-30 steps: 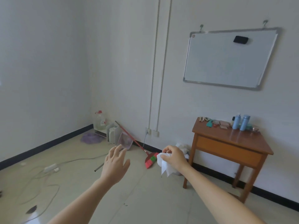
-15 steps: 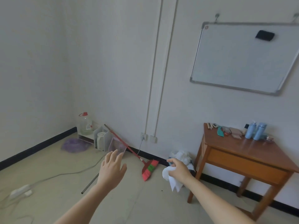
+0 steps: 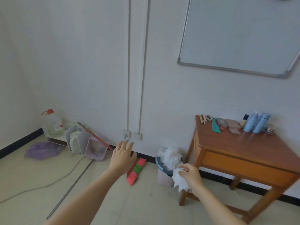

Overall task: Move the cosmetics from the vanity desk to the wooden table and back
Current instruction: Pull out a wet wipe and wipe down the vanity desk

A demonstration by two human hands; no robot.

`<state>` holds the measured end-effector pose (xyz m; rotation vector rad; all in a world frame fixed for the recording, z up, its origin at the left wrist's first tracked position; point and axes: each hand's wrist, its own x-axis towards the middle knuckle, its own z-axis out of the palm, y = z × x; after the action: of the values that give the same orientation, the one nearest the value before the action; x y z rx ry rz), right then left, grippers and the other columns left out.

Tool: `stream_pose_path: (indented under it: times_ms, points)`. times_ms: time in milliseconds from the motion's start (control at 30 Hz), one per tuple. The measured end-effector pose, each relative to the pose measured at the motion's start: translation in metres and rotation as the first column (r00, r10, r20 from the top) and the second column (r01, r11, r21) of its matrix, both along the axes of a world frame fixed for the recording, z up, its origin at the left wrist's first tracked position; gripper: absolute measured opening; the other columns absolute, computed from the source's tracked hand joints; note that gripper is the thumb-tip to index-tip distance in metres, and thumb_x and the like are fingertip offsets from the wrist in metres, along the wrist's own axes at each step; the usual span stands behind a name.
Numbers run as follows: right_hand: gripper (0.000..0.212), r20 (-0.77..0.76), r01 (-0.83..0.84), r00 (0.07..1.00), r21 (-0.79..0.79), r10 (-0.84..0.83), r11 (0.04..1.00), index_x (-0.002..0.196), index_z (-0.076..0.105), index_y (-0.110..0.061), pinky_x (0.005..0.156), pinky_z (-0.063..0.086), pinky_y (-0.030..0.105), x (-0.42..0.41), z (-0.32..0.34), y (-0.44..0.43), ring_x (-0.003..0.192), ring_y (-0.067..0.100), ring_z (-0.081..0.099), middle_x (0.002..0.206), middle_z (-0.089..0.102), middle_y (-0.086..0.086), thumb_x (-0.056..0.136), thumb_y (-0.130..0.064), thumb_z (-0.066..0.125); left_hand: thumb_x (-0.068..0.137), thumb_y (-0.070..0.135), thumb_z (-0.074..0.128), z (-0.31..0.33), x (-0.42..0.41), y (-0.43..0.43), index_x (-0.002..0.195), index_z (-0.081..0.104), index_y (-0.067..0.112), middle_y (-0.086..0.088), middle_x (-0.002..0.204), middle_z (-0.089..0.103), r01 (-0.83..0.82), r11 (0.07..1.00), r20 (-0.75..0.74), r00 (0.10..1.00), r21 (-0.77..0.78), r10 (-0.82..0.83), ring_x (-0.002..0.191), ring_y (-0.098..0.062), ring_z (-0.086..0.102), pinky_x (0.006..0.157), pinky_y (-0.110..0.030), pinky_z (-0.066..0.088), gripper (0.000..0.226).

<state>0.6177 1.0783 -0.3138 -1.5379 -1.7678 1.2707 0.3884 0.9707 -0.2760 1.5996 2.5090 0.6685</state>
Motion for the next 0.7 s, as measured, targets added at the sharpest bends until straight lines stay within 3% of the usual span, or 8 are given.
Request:
stream_pose_path:
  times_ms: [100,233,333,467,600,700]
  points:
    - [0.030,-0.040,0.081,0.996,0.005,-0.081,0.997,0.109,0.058,-0.010,0.076,0.044,0.030,-0.007,0.001,0.060,0.093,0.023,0.053,0.111,0.057,0.010,0.083,0.003,0.049,0.095,0.030,0.039,-0.008,-0.003,0.049,0.142,0.026,0.017,-0.003,0.152,0.018,-0.043,0.998,0.138,0.990,0.040,0.037,0.140,-0.021,0.007,0.113,-0.037,0.013,0.050]
    - [0.042,-0.002,0.066,0.998,-0.014,-0.066,0.998,0.117,0.054,-0.013,0.076,0.043,0.030,-0.024,-0.020,0.109,0.099,0.022,0.050,0.111,0.052,0.006,0.080,0.006,0.047,0.095,0.025,0.042,-0.040,-0.017,0.092,0.141,0.031,0.014,-0.005,0.150,0.024,-0.106,0.993,0.300,0.950,0.058,0.083,0.139,-0.021,0.011,0.113,-0.033,0.011,0.048]
    - [0.045,0.019,0.100,0.995,-0.053,-0.100,0.994,0.118,0.053,-0.012,0.065,0.040,0.026,-0.043,-0.042,0.135,0.096,0.022,0.050,0.111,0.052,0.008,0.078,0.008,0.047,0.095,0.023,0.043,-0.063,-0.041,0.118,0.139,0.034,0.014,-0.004,0.149,0.026,-0.112,0.994,0.332,0.938,0.006,0.103,0.138,-0.021,0.015,0.111,-0.031,0.014,0.046]
    - [0.042,0.039,0.131,0.991,-0.094,-0.128,0.987,0.111,0.053,-0.014,0.078,0.039,0.027,-0.079,-0.061,0.181,0.101,0.020,0.047,0.109,0.050,0.004,0.078,0.010,0.047,0.095,0.021,0.043,-0.087,-0.092,0.173,0.137,0.036,0.013,-0.004,0.147,0.028,-0.089,0.996,0.354,0.930,-0.033,0.095,0.136,-0.022,0.017,0.109,-0.030,0.016,0.043]
    - [0.036,0.126,0.166,0.980,-0.098,-0.153,0.981,0.107,0.056,-0.011,0.078,0.041,0.027,-0.105,-0.064,0.225,0.099,0.022,0.050,0.106,0.055,0.007,0.077,0.009,0.049,0.095,0.024,0.040,-0.099,-0.142,0.239,0.140,0.030,0.013,-0.008,0.150,0.023,-0.051,0.990,0.361,0.928,-0.129,0.095,0.139,-0.025,0.013,0.112,-0.034,0.012,0.047]
    - [0.025,0.188,0.145,0.974,-0.071,-0.129,0.987,0.099,0.053,-0.013,0.064,0.041,0.020,-0.124,-0.060,0.264,0.088,0.017,0.051,0.097,0.055,0.003,0.081,0.005,0.050,0.096,0.026,0.039,-0.104,-0.167,0.293,0.142,0.028,0.014,-0.006,0.151,0.021,0.005,0.991,0.359,0.932,-0.136,0.045,0.139,-0.024,0.011,0.113,-0.036,0.013,0.049]
